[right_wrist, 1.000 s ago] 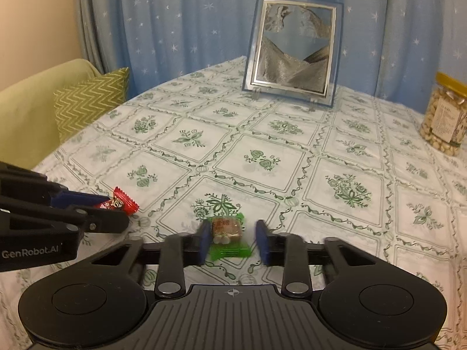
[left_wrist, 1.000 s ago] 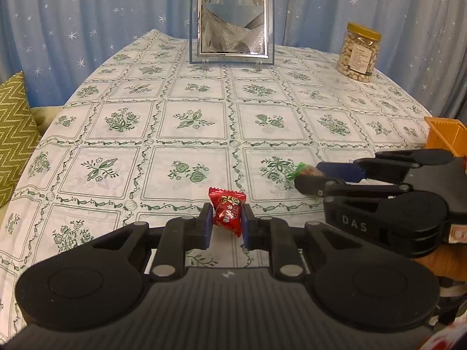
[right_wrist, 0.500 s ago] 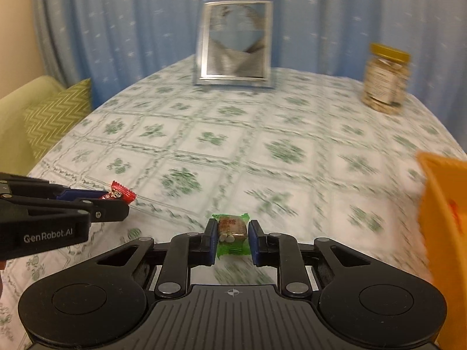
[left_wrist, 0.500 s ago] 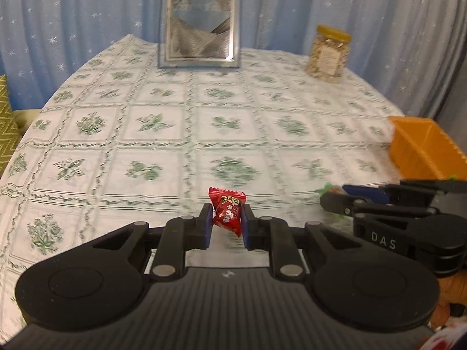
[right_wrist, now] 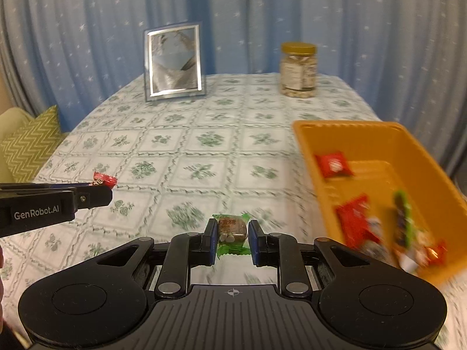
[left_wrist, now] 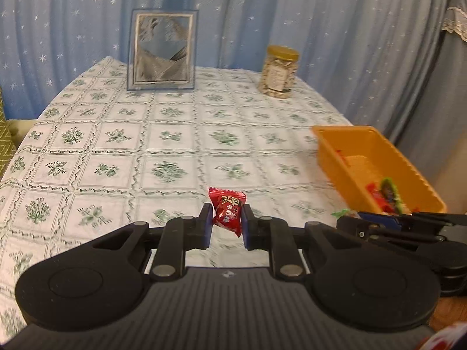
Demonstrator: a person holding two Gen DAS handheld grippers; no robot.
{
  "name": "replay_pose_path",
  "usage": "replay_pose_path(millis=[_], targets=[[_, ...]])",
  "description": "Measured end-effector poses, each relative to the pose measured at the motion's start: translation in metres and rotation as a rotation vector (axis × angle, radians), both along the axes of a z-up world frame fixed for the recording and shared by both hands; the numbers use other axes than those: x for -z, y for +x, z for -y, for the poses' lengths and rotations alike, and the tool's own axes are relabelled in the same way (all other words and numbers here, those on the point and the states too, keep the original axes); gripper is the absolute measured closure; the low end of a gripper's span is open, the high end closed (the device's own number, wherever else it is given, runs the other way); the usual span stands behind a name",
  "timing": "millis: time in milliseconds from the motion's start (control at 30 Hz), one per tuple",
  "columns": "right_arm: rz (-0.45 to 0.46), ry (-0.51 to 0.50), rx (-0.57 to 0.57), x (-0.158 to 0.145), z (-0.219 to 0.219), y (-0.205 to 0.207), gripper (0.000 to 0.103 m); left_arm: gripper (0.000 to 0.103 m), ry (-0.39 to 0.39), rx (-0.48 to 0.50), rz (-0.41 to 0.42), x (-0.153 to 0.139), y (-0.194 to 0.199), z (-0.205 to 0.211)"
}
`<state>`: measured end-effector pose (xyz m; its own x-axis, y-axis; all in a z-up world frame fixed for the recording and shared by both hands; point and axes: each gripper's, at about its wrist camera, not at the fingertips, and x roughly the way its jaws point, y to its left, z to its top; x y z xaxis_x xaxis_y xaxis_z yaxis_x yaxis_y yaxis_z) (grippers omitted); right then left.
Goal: Organize snacks
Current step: 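Carry both candies over the orange tray and open both tools to drop them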
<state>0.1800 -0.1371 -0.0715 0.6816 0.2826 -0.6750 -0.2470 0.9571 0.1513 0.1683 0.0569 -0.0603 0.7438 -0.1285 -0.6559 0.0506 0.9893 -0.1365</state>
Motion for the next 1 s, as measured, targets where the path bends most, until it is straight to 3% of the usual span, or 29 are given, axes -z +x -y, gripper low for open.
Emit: replay_pose_path(millis=[433, 1000], targets=[[0.032, 0.001, 0.117, -0.049, 0.055, -0.068, 0.080, 0.085, 0.001, 0.110, 0.007, -0.032, -0.063, 0.058], [0.047, 0.013, 0.212, -0.065, 0.105, -0.101, 0.080, 0.085, 0.023, 0.202, 0.031, -0.049, -0.080, 0.107]])
